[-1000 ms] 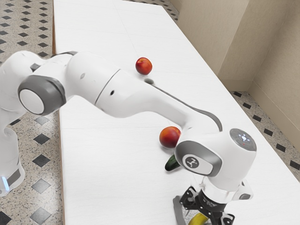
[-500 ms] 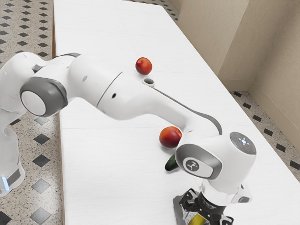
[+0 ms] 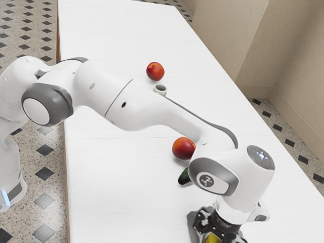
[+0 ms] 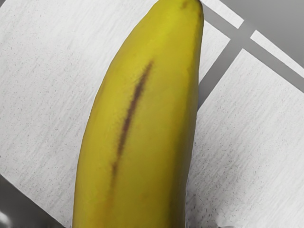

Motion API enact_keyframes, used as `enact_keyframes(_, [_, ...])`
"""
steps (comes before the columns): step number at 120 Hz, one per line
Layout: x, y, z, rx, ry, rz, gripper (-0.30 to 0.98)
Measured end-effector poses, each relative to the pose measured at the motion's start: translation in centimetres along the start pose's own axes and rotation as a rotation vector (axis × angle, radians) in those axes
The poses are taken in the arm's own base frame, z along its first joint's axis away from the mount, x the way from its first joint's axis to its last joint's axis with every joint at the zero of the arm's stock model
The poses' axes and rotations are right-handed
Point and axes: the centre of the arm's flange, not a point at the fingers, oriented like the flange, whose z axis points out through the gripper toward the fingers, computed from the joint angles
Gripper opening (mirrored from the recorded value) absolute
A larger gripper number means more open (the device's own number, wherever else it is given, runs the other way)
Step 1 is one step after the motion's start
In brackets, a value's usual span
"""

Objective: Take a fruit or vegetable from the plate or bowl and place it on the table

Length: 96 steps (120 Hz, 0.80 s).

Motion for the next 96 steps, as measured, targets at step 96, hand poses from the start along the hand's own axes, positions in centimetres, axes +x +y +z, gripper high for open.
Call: enact_keyframes(96, [-0.6,-1.2,-6.1,-0.07,0.028,0.014,0.18])
